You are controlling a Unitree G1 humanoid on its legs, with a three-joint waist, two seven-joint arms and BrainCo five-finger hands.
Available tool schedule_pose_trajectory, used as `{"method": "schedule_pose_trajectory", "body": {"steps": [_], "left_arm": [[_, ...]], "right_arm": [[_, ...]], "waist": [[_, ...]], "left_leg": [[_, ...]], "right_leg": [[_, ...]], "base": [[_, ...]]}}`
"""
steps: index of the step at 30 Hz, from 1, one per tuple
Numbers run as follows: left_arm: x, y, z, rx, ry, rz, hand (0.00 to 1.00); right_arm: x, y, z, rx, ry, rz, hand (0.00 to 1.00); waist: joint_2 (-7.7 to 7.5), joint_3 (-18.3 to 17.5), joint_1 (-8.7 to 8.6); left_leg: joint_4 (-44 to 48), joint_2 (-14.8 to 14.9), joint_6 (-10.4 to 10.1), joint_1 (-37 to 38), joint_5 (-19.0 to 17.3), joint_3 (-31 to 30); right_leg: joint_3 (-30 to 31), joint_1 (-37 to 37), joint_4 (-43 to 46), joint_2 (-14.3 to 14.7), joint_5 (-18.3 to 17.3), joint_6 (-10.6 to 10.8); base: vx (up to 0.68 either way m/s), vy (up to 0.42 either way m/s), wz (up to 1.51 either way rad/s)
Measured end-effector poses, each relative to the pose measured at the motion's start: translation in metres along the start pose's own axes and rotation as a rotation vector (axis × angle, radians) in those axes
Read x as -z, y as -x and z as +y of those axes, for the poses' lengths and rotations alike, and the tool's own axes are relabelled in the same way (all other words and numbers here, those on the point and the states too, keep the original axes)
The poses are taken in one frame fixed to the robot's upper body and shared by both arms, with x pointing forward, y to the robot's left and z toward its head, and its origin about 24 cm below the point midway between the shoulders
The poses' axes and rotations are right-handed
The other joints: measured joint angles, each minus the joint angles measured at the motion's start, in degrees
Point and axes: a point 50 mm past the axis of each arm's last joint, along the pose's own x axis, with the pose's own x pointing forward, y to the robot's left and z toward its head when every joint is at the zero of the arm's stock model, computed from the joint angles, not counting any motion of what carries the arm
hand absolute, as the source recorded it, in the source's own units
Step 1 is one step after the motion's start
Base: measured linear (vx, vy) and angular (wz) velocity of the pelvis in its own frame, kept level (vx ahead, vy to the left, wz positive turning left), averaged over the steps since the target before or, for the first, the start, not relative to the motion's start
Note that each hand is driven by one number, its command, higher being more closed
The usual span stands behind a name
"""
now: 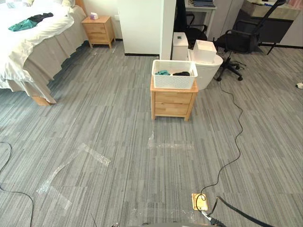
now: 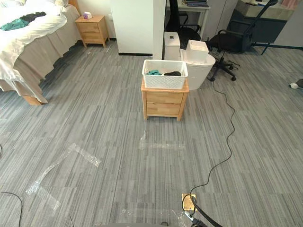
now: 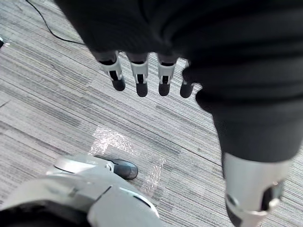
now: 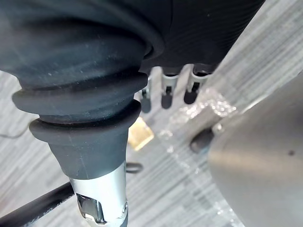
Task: Pick up the laundry basket with both hands and put the clothes into the washing machine.
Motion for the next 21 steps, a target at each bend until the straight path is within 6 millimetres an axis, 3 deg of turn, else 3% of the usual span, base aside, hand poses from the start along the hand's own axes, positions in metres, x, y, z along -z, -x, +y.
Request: {"method": "schedule_pose_trajectory", "body": {"steps": [5,7,8,9,10,11,13,15,16,17,19,21], "left_arm": [[-0.002,0.000,0.001,-0.005,0.003,-0.004,0.00],[-0.006,0.000,0.001,-0.004,0.014,-0.013,0.00],[-0.008,-0.001,0.000,-0.003,0.027,-0.019,0.00],[-0.010,-0.001,0.000,-0.003,0.037,-0.026,0.00],[-0.015,-0.001,-0.004,0.004,0.072,-0.033,0.00],[-0.016,-0.001,-0.001,-0.006,0.101,-0.034,0.00],[-0.017,-0.001,0.002,-0.014,0.123,-0.037,0.00],[-0.023,-0.001,0.001,-0.011,0.139,-0.054,0.00],[-0.030,-0.001,-0.002,-0.004,0.137,-0.066,0.00],[-0.044,0.000,-0.010,0.019,0.135,-0.095,0.00],[-0.055,0.001,-0.020,0.043,0.128,-0.117,0.00],[-0.061,0.002,-0.031,0.070,0.120,-0.129,0.00]], "right_arm": [[-0.003,0.000,0.004,-0.008,0.000,-0.008,0.00],[-0.004,0.000,0.004,-0.006,-0.022,-0.011,0.00],[-0.005,0.000,0.004,-0.003,-0.047,-0.017,0.00],[-0.006,0.000,0.003,0.000,-0.060,-0.024,0.00],[-0.010,0.001,0.002,-0.003,-0.091,-0.048,0.00],[-0.013,0.003,0.005,-0.019,-0.129,-0.083,0.00],[-0.008,0.004,0.005,-0.021,-0.155,-0.081,0.00],[-0.005,0.004,0.007,-0.027,-0.199,-0.080,0.00],[-0.005,0.004,0.004,-0.015,-0.238,-0.084,0.00],[-0.002,0.004,0.001,-0.001,-0.280,-0.069,0.00],[0.007,0.003,-0.005,0.024,-0.310,-0.034,0.00],[0.024,0.005,-0.016,0.078,-0.349,0.028,0.00]], "waist": [[-0.09,0.26,-0.13],[-0.02,1.65,-0.15],[-0.31,2.81,-0.14],[-0.42,3.14,-0.26],[-0.64,3.92,0.11],[-0.87,5.06,-0.43],[-1.52,5.08,-0.48],[-2.19,5.09,-0.51],[-1.98,5.08,-1.26],[-1.64,5.24,-2.69],[-1.48,5.46,-3.27],[-1.35,5.43,-3.74]], "left_leg": [[0.21,0.23,0.22,-1.66,-0.26,1.92],[0.93,-0.13,1.10,-1.89,-1.21,2.08],[2.87,-0.60,1.69,-1.96,-2.98,2.13],[3.89,-0.65,2.13,-2.16,-3.87,1.97],[6.34,-0.91,2.53,-2.99,-5.74,1.73],[8.81,-1.16,3.04,-2.62,-7.51,1.02],[9.80,-1.02,2.88,-1.33,-9.05,0.57],[9.79,-0.75,2.73,-0.19,-10.28,0.35],[9.80,-0.08,2.48,0.35,-11.13,-0.30],[9.44,0.74,2.05,0.60,-12.08,-2.12],[8.73,1.03,1.55,1.68,-13.07,-3.59],[7.78,1.61,-0.14,5.51,-16.40,-5.40]], "right_leg": [[1.92,-2.87,1.47,0.36,0.26,0.43],[1.81,-5.10,6.47,-0.10,-2.43,1.89],[1.13,-6.87,12.46,-1.18,-5.74,5.18],[0.45,-8.47,16.81,-1.62,-7.25,6.50],[-1.41,-14.79,31.15,-2.91,-8.25,5.62],[-4.27,-22.52,48.64,-5.70,-7.34,3.43],[-6.26,-26.84,57.22,-7.64,-7.54,3.52],[-9.43,-30.19,55.63,-8.97,-8.02,2.84],[-12.18,-31.08,48.52,-8.92,-8.00,2.85],[-15.34,-30.76,35.87,-8.36,-7.30,3.05],[-16.88,-29.96,24.71,-7.68,-4.37,2.74],[-16.68,-28.85,12.52,-6.94,1.16,3.14]], "base": [[-0.02,-0.020,-0.27],[-0.01,0.002,0.02],[-0.02,0.018,0.17],[-0.06,0.016,0.17],[-0.04,0.020,0.34],[-0.01,0.030,0.34],[0.13,0.066,0.23],[0.21,0.062,-0.02],[0.42,0.017,0.24],[0.47,-0.016,0.42],[0.45,-0.080,0.46],[0.57,-0.164,0.54]]}}
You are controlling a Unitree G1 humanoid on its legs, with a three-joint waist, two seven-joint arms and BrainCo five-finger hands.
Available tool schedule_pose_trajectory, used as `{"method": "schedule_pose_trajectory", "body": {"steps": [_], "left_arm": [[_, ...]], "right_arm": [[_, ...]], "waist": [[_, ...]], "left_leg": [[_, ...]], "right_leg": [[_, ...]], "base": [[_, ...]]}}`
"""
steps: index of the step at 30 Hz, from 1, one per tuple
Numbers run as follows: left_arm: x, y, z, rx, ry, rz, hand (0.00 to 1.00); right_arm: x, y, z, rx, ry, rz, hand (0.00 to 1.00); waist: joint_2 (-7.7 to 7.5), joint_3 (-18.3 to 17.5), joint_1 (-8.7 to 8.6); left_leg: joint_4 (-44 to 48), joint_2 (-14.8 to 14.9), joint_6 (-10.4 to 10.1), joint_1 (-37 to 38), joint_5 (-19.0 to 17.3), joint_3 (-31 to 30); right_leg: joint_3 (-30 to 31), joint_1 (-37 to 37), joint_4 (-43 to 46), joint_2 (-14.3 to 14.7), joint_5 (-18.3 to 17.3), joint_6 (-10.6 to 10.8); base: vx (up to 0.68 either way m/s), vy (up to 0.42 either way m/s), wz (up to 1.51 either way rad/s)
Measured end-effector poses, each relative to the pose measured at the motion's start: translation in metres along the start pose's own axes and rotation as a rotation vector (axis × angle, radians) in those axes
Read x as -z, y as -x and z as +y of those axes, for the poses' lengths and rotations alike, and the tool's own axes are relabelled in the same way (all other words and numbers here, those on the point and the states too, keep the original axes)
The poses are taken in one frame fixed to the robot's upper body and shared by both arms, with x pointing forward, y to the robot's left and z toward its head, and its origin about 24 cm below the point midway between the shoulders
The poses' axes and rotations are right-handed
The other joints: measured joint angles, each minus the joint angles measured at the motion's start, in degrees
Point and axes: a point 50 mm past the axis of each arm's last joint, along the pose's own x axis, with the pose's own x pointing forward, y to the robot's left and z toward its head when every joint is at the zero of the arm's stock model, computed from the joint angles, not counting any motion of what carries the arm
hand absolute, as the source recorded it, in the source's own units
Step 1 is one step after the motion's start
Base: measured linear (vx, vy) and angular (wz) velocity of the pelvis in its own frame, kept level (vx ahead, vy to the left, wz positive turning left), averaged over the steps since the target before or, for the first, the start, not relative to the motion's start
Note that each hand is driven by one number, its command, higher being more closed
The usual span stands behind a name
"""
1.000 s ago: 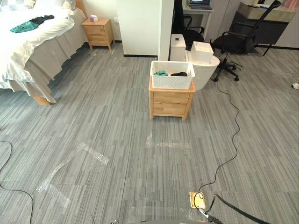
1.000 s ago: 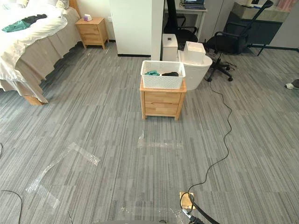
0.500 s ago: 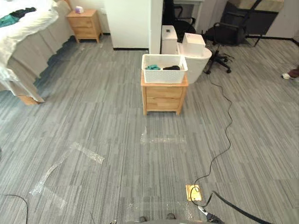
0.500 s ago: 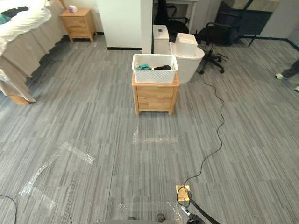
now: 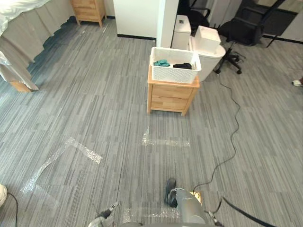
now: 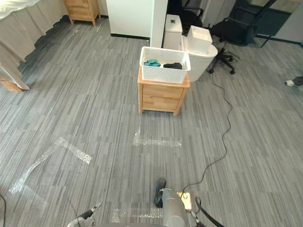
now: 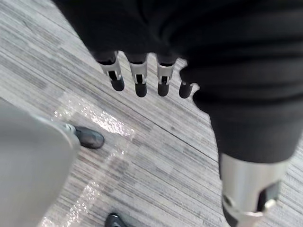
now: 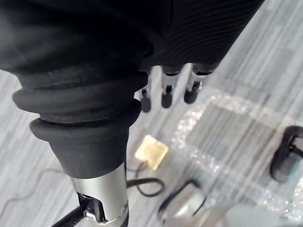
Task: Pick up the laundry basket with both hands and put the clothes into the washing machine.
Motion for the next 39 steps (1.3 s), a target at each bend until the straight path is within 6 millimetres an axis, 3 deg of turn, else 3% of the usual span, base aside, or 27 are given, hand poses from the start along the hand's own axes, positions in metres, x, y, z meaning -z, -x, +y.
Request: {"method": "schedule_pose_trajectory", "body": {"steps": [2,3,4,5,6,8,9,10,11,13,16,17,18,19,20,21,22,23,24,25,26,29,30,31,32,34,39], "left_arm": [[0.016,0.002,-0.003,0.007,0.010,0.039,0.00],[0.018,0.002,0.000,0.000,0.020,0.048,0.00],[0.022,0.002,0.000,-0.003,0.052,0.059,0.00],[0.024,0.002,-0.001,-0.004,0.080,0.066,0.00],[0.027,0.003,0.002,-0.014,0.141,0.066,0.00],[0.021,0.002,0.006,-0.022,0.144,0.039,0.00],[0.019,0.003,0.011,-0.032,0.157,0.028,0.00],[0.020,0.003,0.017,-0.047,0.161,0.009,0.00],[0.021,0.004,0.020,-0.056,0.176,-0.001,0.00],[0.022,0.004,0.022,-0.060,0.183,0.001,0.00],[0.032,0.006,0.017,-0.048,0.164,0.029,0.00],[0.044,0.007,0.018,-0.050,0.155,0.058,0.00],[0.044,0.007,0.016,-0.042,0.143,0.062,0.00],[0.039,0.007,0.023,-0.058,0.128,0.048,0.00],[0.036,0.006,0.031,-0.079,0.114,0.033,0.00],[0.036,0.006,0.033,-0.082,0.113,0.032,0.00],[0.036,0.007,0.037,-0.095,0.103,0.033,0.00],[0.036,0.007,0.037,-0.102,0.094,0.035,0.00],[0.036,0.006,0.036,-0.101,0.071,0.035,0.00],[0.035,0.006,0.034,-0.093,0.054,0.033,0.00],[0.035,0.006,0.028,-0.075,0.038,0.031,0.00],[0.032,0.006,0.022,-0.059,0.024,0.023,0.00],[0.028,0.005,0.018,-0.052,0.029,0.015,0.00],[0.029,0.005,0.017,-0.048,0.031,0.015,0.00],[0.026,0.005,0.014,-0.041,0.035,0.007,0.00],[0.024,0.005,0.014,-0.043,0.054,0.002,0.00],[0.034,0.006,-0.004,-0.007,0.087,0.039,0.00]], "right_arm": [[-0.003,0.000,-0.012,0.029,-0.030,-0.003,0.00],[-0.005,0.000,-0.011,0.027,-0.032,-0.009,0.00],[-0.013,0.000,-0.004,0.007,-0.038,-0.038,0.00],[-0.019,0.000,0.000,-0.009,-0.036,-0.066,0.00],[-0.032,0.001,0.013,-0.049,-0.021,-0.117,0.00],[-0.042,0.003,0.040,-0.121,0.041,-0.156,0.00],[-0.046,0.005,0.057,-0.168,0.087,-0.172,0.00],[-0.045,0.008,0.073,-0.211,0.121,-0.180,0.00],[-0.045,0.012,0.088,-0.256,0.133,-0.196,0.00],[-0.046,0.015,0.100,-0.289,0.142,-0.206,0.00],[-0.039,0.015,0.097,-0.296,0.194,-0.197,0.00],[-0.039,0.012,0.077,-0.253,0.204,-0.197,0.00],[-0.034,0.011,0.074,-0.242,0.202,-0.180,0.00],[-0.028,0.011,0.075,-0.243,0.200,-0.159,0.00],[-0.026,0.013,0.078,-0.255,0.202,-0.159,0.00],[-0.025,0.013,0.077,-0.255,0.207,-0.155,0.00],[-0.023,0.013,0.080,-0.265,0.220,-0.156,0.00],[-0.024,0.013,0.081,-0.268,0.224,-0.159,0.00],[-0.025,0.014,0.084,-0.277,0.226,-0.166,0.00],[-0.025,0.015,0.085,-0.285,0.233,-0.172,0.00],[-0.025,0.015,0.086,-0.290,0.248,-0.173,0.00],[-0.029,0.017,0.091,-0.307,0.264,-0.198,0.00],[-0.032,0.018,0.093,-0.311,0.260,-0.211,0.00],[-0.032,0.017,0.091,-0.305,0.253,-0.211,0.00],[-0.030,0.017,0.089,-0.299,0.252,-0.202,0.00],[-0.024,0.015,0.084,-0.283,0.254,-0.174,0.00],[-0.034,0.011,0.071,-0.238,0.250,-0.185,0.00]], "waist": [[3.20,-1.02,-1.64],[2.84,-1.52,-2.44],[4.18,-1.17,-1.89],[4.64,-0.94,-1.40],[5.74,-0.39,-0.11],[5.74,0.69,2.38],[4.38,1.58,3.52],[2.94,1.60,4.24],[2.50,1.40,5.34],[1.59,1.42,5.92],[3.23,0.52,6.64],[5.36,-0.96,6.47],[4.92,-1.76,6.25],[2.57,-2.31,5.56],[0.30,-4.09,5.06],[-0.62,-4.46,5.17],[-1.94,-4.52,5.11],[-2.06,-4.52,5.02],[-1.54,-4.25,4.92],[-1.01,-4.00,4.98],[0.21,-3.81,4.69],[1.04,-3.76,3.84],[1.71,-3.06,3.78],[1.74,-3.26,3.71],[1.17,-3.66,3.62],[-0.39,-4.19,3.84],[2.26,-5.17,3.28]], "left_leg": [[2.64,4.08,-1.89,2.53,-3.12,-1.00],[14.27,6.05,-3.84,-1.02,-4.35,-1.77],[31.20,8.90,-6.31,-7.31,-0.41,-2.19],[39.41,10.03,-6.06,-10.47,4.82,-2.73],[52.98,10.95,-6.92,-16.41,21.28,-4.64],[70.44,10.04,-6.27,-23.29,21.15,-4.55],[76.23,8.73,-5.45,-27.25,18.76,-3.79],[76.14,8.44,-2.87,-31.20,16.21,-1.24],[72.12,8.89,-2.06,-35.60,14.27,1.07],[63.26,9.96,-2.26,-39.92,13.06,4.01],[29.56,11.27,-3.23,-39.18,13.97,11.54],[16.22,10.62,-1.80,-36.55,19.72,12.56],[16.29,9.20,1.80,-35.98,21.89,12.06],[16.03,6.95,1.81,-35.25,20.66,12.58],[14.22,3.80,2.78,-33.98,19.51,12.87],[13.52,2.72,3.21,-32.76,18.71,13.64],[13.26,0.84,4.24,-29.61,16.80,14.58],[13.58,0.20,4.89,-28.25,15.58,14.46],[13.94,-0.20,5.40,-25.00,13.69,14.23],[13.64,-0.47,5.40,-22.39,12.96,13.56],[10.74,-0.55,4.96,-17.76,12.25,12.87],[6.83,-0.56,4.42,-13.28,11.93,12.89],[4.48,-0.39,4.28,-9.62,11.94,12.97],[4.03,0.06,3.77,-8.49,11.64,12.79],[3.76,0.54,2.02,-7.64,10.56,12.14],[4.01,0.28,0.58,-7.61,9.64,10.80],[1.75,3.69,-3.71,-7.80,10.67,6.45]], "right_leg": [[0.01,0.57,3.64,2.49,1.16,-4.26],[-0.02,1.49,6.62,3.95,3.62,-7.05],[-0.30,3.93,7.45,5.91,1.44,-8.35],[-0.10,5.57,7.64,7.25,0.18,-8.87],[1.91,9.40,7.08,9.71,-2.18,-9.87],[7.20,15.84,6.47,12.19,-4.98,-11.22],[10.85,21.53,3.87,12.35,-5.28,-11.62],[14.31,26.28,0.92,11.65,-5.31,-11.67],[17.07,29.94,-1.85,10.75,-5.52,-11.58],[19.93,33.16,-4.15,8.78,-8.22,-9.28],[23.17,38.87,-6.31,5.74,-13.85,-5.84],[23.48,42.29,-5.93,6.30,-16.28,-5.59],[23.75,43.22,-4.85,5.11,-16.96,-5.68],[23.35,42.75,-2.97,3.21,-16.90,-5.75],[25.45,37.42,7.50,1.14,-15.01,-4.43],[26.34,35.43,12.44,0.58,-13.88,-2.83],[27.67,32.33,22.41,-0.09,-10.11,1.56],[28.13,31.10,26.94,0.04,-8.68,3.39],[27.94,28.07,36.25,0.48,-6.06,8.03],[26.47,24.89,43.01,0.78,-4.97,9.99],[22.35,19.32,50.89,-0.06,-5.55,9.28],[16.60,13.79,51.33,-3.50,-7.97,5.37],[13.35,11.37,42.82,-5.70,-11.06,3.56],[12.60,11.74,35.85,-5.67,-11.36,3.71],[11.75,12.98,23.07,-5.50,-9.69,2.92],[12.34,13.80,12.59,-5.47,-2.77,2.35],[7.43,20.25,0.79,-1.39,-3.61,1.90]], "base": [[0.70,-0.231,0.68],[0.91,-0.350,0.47],[0.78,-0.313,0.17],[0.79,-0.354,-0.49],[0.81,-0.271,-1.04],[0.78,-0.186,-1.33],[0.73,-0.094,-1.41],[0.85,-0.054,-1.66],[0.68,0.018,-1.43],[0.67,0.148,-1.26],[0.78,0.334,-0.75],[0.79,0.377,-0.17],[0.79,0.394,0.14],[0.60,0.329,0.34],[0.73,0.417,0.30],[0.72,0.407,0.11],[0.59,0.304,0.01],[0.62,0.266,0.08],[0.48,0.195,0.09],[0.65,0.225,0.10],[0.37,0.115,0.05],[0.30,0.069,0.03],[0.22,-0.007,0.06],[0.21,-0.101,0.23],[0.15,-0.131,0.30],[0.19,-0.234,0.30],[0.19,-0.219,0.29]]}}
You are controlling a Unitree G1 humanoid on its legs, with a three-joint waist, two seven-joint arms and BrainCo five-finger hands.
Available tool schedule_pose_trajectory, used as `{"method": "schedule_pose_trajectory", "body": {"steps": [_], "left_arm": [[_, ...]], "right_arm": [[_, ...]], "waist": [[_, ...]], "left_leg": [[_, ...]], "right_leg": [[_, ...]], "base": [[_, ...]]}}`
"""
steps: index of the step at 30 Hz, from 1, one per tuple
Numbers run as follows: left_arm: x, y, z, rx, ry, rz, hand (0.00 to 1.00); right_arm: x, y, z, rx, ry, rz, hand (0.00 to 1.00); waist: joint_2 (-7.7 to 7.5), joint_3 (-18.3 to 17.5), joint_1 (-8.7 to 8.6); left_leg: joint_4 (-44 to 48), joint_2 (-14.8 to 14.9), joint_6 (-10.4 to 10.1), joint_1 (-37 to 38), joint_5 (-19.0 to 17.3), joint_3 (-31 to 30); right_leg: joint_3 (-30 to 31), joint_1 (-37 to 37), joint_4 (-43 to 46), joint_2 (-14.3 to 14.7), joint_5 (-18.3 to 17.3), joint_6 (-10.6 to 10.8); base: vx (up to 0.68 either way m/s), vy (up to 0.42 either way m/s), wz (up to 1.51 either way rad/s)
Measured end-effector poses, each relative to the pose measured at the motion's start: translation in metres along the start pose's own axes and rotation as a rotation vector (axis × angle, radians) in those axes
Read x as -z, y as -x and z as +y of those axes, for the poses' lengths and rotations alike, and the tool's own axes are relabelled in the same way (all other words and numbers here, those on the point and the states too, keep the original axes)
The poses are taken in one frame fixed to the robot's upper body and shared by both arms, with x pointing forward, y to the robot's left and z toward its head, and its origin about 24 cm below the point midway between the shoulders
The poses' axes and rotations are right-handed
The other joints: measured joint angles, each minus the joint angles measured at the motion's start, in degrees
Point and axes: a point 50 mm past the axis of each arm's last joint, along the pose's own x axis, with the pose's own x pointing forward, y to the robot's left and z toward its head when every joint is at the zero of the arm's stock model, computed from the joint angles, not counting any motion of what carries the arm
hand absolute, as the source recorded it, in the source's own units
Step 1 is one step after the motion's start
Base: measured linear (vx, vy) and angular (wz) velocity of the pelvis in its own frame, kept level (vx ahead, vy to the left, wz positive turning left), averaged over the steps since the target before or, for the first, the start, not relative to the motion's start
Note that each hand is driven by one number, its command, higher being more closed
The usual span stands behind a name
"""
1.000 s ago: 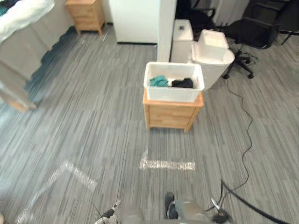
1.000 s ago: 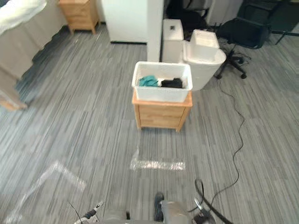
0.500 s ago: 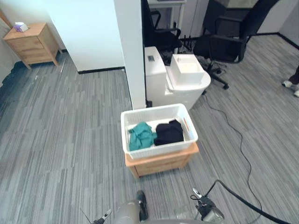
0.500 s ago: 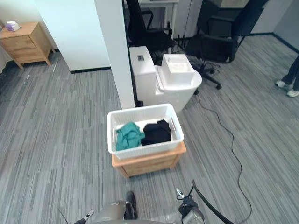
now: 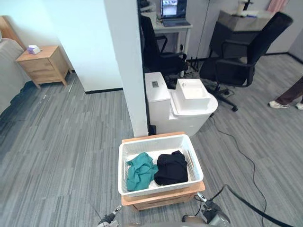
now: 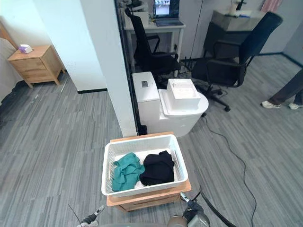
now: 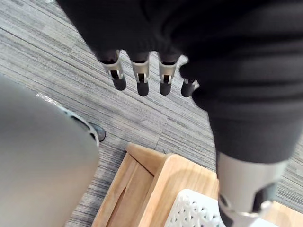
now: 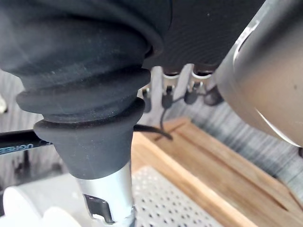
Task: Pick up the laundry basket with both hands and put the clothes into the washing machine.
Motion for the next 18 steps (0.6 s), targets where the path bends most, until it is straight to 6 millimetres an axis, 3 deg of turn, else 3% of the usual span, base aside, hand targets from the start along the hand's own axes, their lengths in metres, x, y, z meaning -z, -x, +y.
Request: {"method": "schedule_pose_trajectory", "body": {"steps": [4,9,10,13,14,15,17,18], "left_arm": [[-0.002,0.000,0.001,0.001,-0.021,-0.007,0.00],[-0.009,-0.001,0.003,-0.003,-0.042,-0.026,0.00],[-0.011,-0.001,0.003,-0.001,-0.020,-0.034,0.00],[-0.032,0.013,0.004,0.038,0.062,-0.200,0.00],[-0.045,0.024,0.012,0.047,0.088,-0.301,0.00],[-0.047,0.026,0.014,0.046,0.088,-0.320,0.00],[-0.070,0.041,0.030,0.036,0.087,-0.449,0.00],[-0.076,0.044,0.032,0.041,0.084,-0.479,0.00]], "right_arm": [[0.004,-0.001,-0.007,0.024,0.004,0.023,0.00],[-0.008,-0.001,-0.002,0.009,-0.002,-0.023,0.00],[-0.017,0.001,0.001,-0.006,-0.007,-0.066,0.00],[-0.072,0.022,0.010,-0.068,-0.029,-0.336,0.00],[-0.099,0.036,0.009,-0.089,-0.017,-0.475,0.00],[-0.104,0.039,0.008,-0.090,-0.015,-0.499,0.00],[-0.143,0.056,0.000,-0.082,0.019,-0.660,0.00],[-0.150,0.059,-0.002,-0.078,0.026,-0.687,0.00]], "waist": [[-0.01,-0.17,0.51],[-0.35,-0.35,0.42],[-0.51,-0.26,0.42],[-1.01,-0.34,0.35],[-1.06,-0.38,0.40],[-1.04,-0.36,0.38],[-0.66,-0.21,0.37],[-0.49,-0.21,0.35]], "left_leg": [[-2.10,2.05,-1.11,0.80,0.68,-2.14],[-3.06,1.84,-1.12,0.49,0.67,-2.07],[-3.09,1.64,-1.11,0.21,0.66,-1.99],[-3.07,0.69,-0.99,-1.69,0.62,-1.68],[-3.03,0.29,-0.88,-2.47,0.55,-1.55],[-3.03,0.23,-0.86,-2.55,0.54,-1.55],[-2.58,-0.27,-0.26,-3.76,0.17,-1.95],[-2.31,-0.36,-0.12,-4.38,0.07,-2.16]], "right_leg": [[-2.26,3.17,-4.43,2.66,0.65,-0.99],[-1.91,3.17,-6.73,3.35,1.57,-0.97],[-1.62,2.97,-7.26,3.26,1.92,-0.91],[-1.06,0.97,-7.74,2.44,2.51,-0.34],[-0.90,0.19,-7.80,2.05,2.60,-0.23],[-0.90,0.13,-7.83,1.99,2.61,-0.21],[-1.09,-0.24,-8.67,1.52,2.86,0.19],[-1.21,-0.67,-8.66,1.39,2.86,0.20]], "base": [[0.10,-0.117,0.24],[0.05,-0.022,-0.03],[0.04,0.050,-0.13],[0.03,0.057,-0.08],[0.03,0.053,-0.05],[0.03,0.047,-0.02],[0.02,0.035,0.07],[0.01,0.034,0.14]]}}
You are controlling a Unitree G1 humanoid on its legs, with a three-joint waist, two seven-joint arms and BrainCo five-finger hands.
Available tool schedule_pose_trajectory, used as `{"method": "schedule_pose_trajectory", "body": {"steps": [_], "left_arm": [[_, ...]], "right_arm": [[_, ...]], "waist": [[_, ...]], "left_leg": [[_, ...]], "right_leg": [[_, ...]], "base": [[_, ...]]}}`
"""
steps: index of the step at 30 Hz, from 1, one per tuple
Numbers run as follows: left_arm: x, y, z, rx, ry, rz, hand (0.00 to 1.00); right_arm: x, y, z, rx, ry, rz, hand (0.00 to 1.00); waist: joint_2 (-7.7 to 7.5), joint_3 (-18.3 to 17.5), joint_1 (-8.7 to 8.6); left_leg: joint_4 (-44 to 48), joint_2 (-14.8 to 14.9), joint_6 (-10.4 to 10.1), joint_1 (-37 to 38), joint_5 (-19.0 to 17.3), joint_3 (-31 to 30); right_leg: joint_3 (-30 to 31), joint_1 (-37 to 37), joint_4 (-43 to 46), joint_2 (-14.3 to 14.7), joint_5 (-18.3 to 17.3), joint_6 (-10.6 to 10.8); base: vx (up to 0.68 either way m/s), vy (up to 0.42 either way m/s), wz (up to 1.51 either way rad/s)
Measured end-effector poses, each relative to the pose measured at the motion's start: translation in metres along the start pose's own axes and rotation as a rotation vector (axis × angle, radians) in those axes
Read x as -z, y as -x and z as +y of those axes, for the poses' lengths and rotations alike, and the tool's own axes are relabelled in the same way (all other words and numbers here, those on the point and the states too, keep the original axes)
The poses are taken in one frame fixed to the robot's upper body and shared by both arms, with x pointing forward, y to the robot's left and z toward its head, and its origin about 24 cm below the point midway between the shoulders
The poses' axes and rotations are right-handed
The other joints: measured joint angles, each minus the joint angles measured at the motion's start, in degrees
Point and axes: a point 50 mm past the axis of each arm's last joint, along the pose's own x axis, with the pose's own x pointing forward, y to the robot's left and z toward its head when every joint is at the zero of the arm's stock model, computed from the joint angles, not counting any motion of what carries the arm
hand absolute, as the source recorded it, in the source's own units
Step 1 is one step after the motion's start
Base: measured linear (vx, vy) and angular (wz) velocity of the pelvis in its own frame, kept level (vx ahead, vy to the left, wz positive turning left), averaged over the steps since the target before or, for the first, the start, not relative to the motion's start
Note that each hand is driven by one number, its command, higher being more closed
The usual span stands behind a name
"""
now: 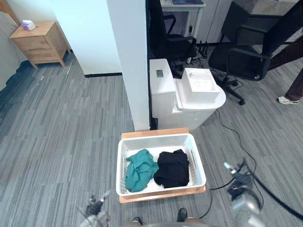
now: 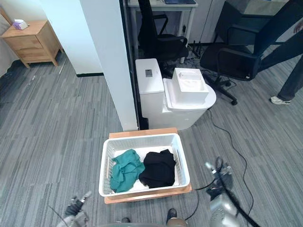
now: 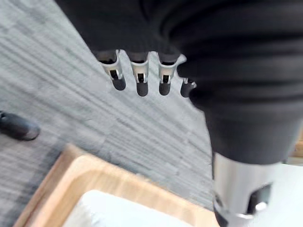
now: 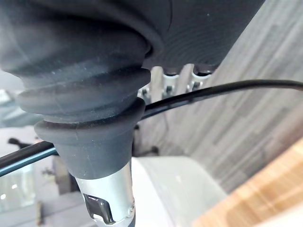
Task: Pick up the laundry basket with both hands and put the clothes into the washing machine.
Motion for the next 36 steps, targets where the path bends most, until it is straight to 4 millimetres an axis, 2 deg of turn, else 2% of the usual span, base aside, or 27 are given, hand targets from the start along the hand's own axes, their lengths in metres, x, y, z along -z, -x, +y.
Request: {"method": "schedule_pose_trajectory", "body": {"steps": [2,6,8,11,13,15,19,21,24,29,32,36], "left_arm": [[-0.026,0.001,0.001,0.038,-0.017,-0.103,0.00],[-0.055,-0.004,0.006,0.053,-0.066,-0.191,0.00],[-0.075,-0.009,0.005,0.062,-0.095,-0.246,0.00],[-0.094,-0.016,-0.001,0.077,-0.124,-0.285,0.00],[-0.101,-0.022,-0.007,0.089,-0.140,-0.290,0.00],[-0.104,-0.029,-0.022,0.127,-0.210,-0.278,0.00],[-0.097,-0.037,-0.041,0.173,-0.281,-0.225,0.00],[-0.095,-0.041,-0.055,0.206,-0.324,-0.212,0.00],[-0.093,-0.043,-0.065,0.227,-0.368,-0.202,0.00],[-0.089,-0.046,-0.092,0.280,-0.417,-0.178,0.00],[-0.093,-0.043,-0.110,0.315,-0.426,-0.200,0.00],[-0.097,-0.040,-0.124,0.346,-0.428,-0.219,0.00]], "right_arm": [[-0.026,-0.007,-0.007,-0.012,0.037,-0.086,0.00],[-0.058,-0.019,-0.006,-0.052,0.101,-0.176,0.00],[-0.085,-0.028,0.002,-0.089,0.146,-0.250,0.00],[-0.103,-0.037,0.020,-0.175,0.209,-0.289,0.00],[-0.101,-0.041,0.029,-0.215,0.235,-0.266,0.00],[-0.087,-0.044,0.041,-0.269,0.260,-0.203,0.00],[-0.070,-0.048,0.059,-0.340,0.293,-0.124,0.00],[-0.060,-0.050,0.067,-0.362,0.315,-0.071,0.00],[-0.055,-0.054,0.072,-0.361,0.312,-0.047,0.00],[-0.054,-0.062,0.081,-0.351,0.319,-0.016,0.00],[-0.049,-0.060,0.089,-0.370,0.346,0.000,0.00],[-0.047,-0.059,0.099,-0.387,0.340,0.002,0.00]], "waist": [[0.61,0.40,-0.04],[1.17,0.94,-0.28],[1.34,1.60,-0.80],[1.44,2.89,-1.50],[1.43,3.16,-1.58],[1.66,4.11,-1.56],[2.38,5.74,-1.66],[2.53,6.77,-1.82],[2.83,8.05,-2.11],[3.48,10.75,-2.90],[3.89,11.85,-2.94],[4.18,12.32,-3.06]], "left_leg": [[0.80,-0.37,0.20,-2.01,-0.13,-0.53],[1.14,-0.41,0.37,-2.52,-0.23,-0.68],[1.50,-0.38,0.58,-3.13,-0.37,-0.72],[1.67,-0.38,0.58,-3.73,-0.37,-0.68],[1.81,-0.41,0.63,-4.05,-0.41,-0.48],[2.65,-0.54,1.00,-4.33,-0.75,-0.30],[3.12,-0.76,1.05,-5.22,-0.77,0.11],[3.50,-0.96,1.10,-6.33,-0.79,0.25],[4.51,-0.97,1.13,-7.45,-0.81,0.48],[5.67,-1.19,1.37,-9.30,-0.90,1.19],[6.52,-1.27,1.40,-10.44,-0.88,1.44],[6.84,-1.65,1.63,-11.49,-0.68,1.70]], "right_leg": [[-0.33,-1.33,-0.07,-0.40,0.23,0.33],[-0.31,-1.42,-0.63,-0.40,0.41,0.40],[-0.23,-1.87,-0.67,-0.37,0.58,0.18],[-0.01,-2.42,-0.70,-0.36,1.08,-0.52],[0.26,-2.77,-0.70,-0.39,1.22,-0.65],[0.44,-2.80,-0.71,-0.59,1.35,-0.57],[1.15,-3.74,-1.02,-0.72,2.33,-1.25],[1.35,-4.69,-1.15,-0.97,2.92,-0.91],[1.53,-5.25,-1.86,-0.96,4.10,-1.51],[2.52,-6.93,-2.04,-1.42,5.42,-1.17],[2.86,-7.78,-2.20,-1.61,5.98,-0.92],[3.10,-8.49,-2.91,-1.68,6.66,-0.54]], "base": [[0.01,0.028,0.11],[0.00,0.000,0.00],[0.00,0.000,0.00],[-0.02,0.004,-0.02],[-0.03,0.010,-0.04],[-0.01,0.010,-0.04],[-0.04,0.021,-0.07],[-0.08,0.023,-0.05],[-0.07,0.012,-0.04],[-0.09,0.007,-0.07],[-0.09,-0.002,-0.06],[-0.07,0.002,-0.04]]}}
